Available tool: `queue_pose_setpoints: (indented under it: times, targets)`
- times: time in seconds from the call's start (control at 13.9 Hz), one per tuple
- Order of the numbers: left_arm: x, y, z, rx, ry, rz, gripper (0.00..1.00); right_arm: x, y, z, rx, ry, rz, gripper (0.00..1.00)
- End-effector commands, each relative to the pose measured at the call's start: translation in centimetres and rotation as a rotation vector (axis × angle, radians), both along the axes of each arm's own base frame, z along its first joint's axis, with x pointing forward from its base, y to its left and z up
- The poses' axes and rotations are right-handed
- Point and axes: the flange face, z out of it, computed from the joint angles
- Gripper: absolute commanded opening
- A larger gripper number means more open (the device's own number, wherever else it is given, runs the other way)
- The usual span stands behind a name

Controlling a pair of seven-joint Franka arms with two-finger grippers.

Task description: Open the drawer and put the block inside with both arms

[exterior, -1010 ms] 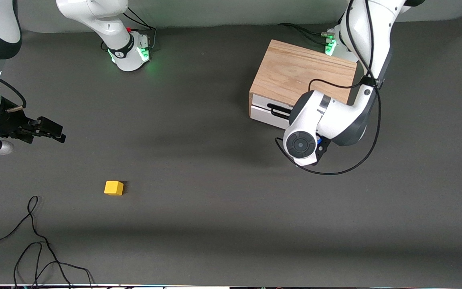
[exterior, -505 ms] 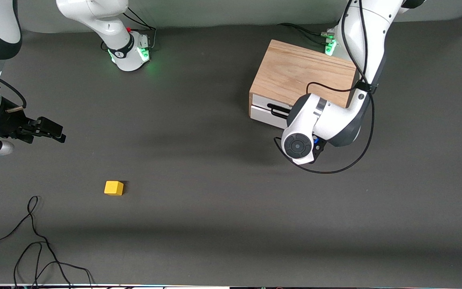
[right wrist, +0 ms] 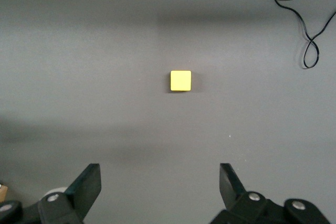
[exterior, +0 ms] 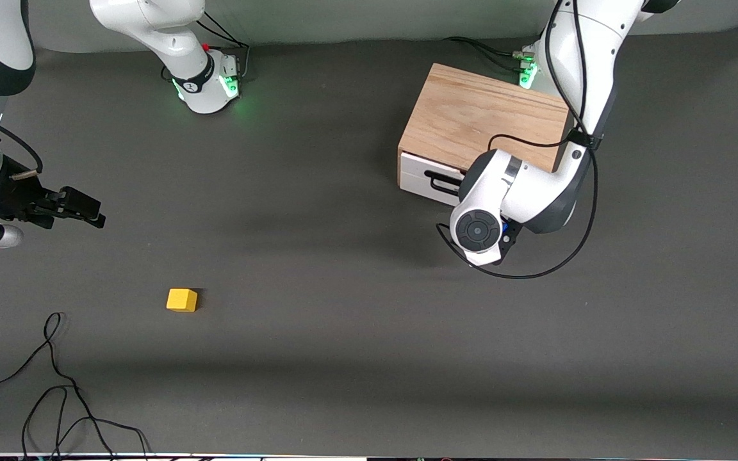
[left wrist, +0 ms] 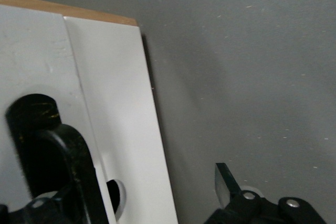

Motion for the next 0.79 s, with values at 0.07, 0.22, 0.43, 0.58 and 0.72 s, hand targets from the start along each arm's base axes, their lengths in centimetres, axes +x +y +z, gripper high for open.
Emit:
queue_pose_setpoints:
  times: [0.07, 0.22, 0.43, 0.58, 0.72]
  targets:
    - [1.4, 0.2, 1.0, -0.037, -0.086, 0.013, 0.99, 0.5, 0.1, 0.4, 0.003, -0.003, 0.009, 1.00]
    - [2.1, 0.2, 2.0, -0.040, -0.121, 0.003, 0.99, 0.4, 0.1, 0.5, 0.003, -0.006, 0.009, 1.00]
    - [2.9, 0.0, 2.5, -0.045, -0.179, -0.012, 0.99, 0.5, 0.1, 0.6, 0.003, -0.009, 0.007, 1.00]
    - [3.5, -0.1, 3.1, -0.046, -0.208, -0.020, 0.99, 0.5, 0.1, 0.7, 0.003, -0.012, 0.007, 1.00]
    - [3.8, -0.1, 3.4, -0.038, -0.226, -0.034, 0.99, 0.5, 0.1, 0.7, 0.003, -0.010, 0.006, 1.00]
